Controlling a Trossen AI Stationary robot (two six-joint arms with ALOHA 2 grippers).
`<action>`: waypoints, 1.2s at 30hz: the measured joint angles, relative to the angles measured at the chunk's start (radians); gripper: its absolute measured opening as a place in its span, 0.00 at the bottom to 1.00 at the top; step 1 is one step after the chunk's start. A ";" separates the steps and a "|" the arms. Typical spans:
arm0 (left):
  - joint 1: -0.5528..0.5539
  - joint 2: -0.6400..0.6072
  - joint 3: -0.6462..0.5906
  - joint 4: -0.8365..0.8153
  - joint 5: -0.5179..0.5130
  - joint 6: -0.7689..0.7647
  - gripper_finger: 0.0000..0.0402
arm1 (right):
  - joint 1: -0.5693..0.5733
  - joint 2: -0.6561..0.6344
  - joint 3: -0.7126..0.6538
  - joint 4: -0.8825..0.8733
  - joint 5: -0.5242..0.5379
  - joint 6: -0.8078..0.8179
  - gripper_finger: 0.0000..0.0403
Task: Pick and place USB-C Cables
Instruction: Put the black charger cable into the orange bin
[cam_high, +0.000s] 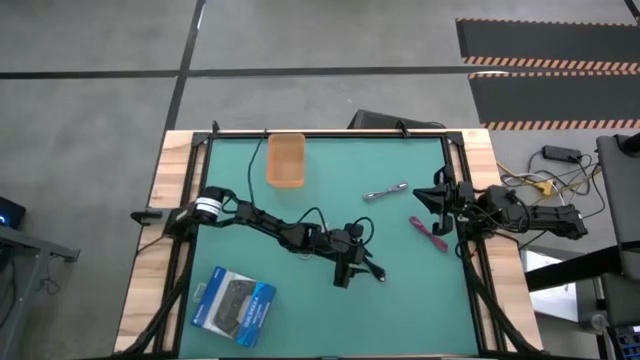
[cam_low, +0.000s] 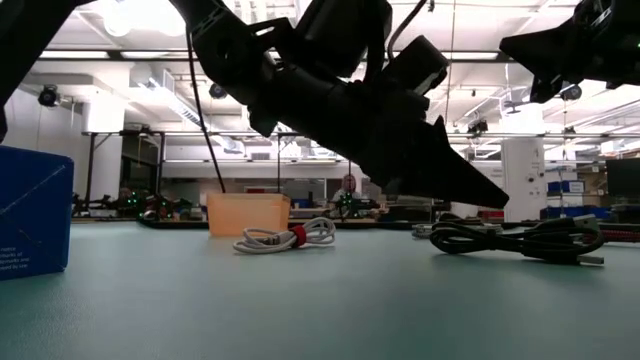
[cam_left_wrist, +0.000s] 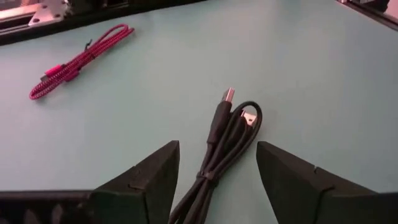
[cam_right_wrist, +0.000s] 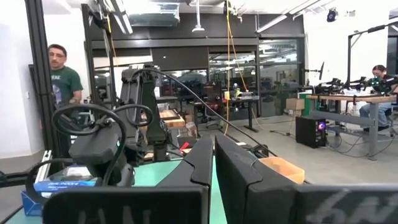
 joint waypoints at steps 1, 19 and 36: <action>0.000 0.004 0.001 -0.002 0.000 0.000 0.50 | 0.000 0.000 0.000 0.000 0.000 0.000 0.02; 0.013 0.048 0.014 -0.012 -0.025 0.000 0.49 | 0.000 -0.001 0.000 -0.012 0.000 -0.006 0.02; 0.013 0.048 0.001 -0.036 -0.057 -0.008 0.49 | 0.000 -0.001 0.000 -0.015 0.000 -0.005 0.02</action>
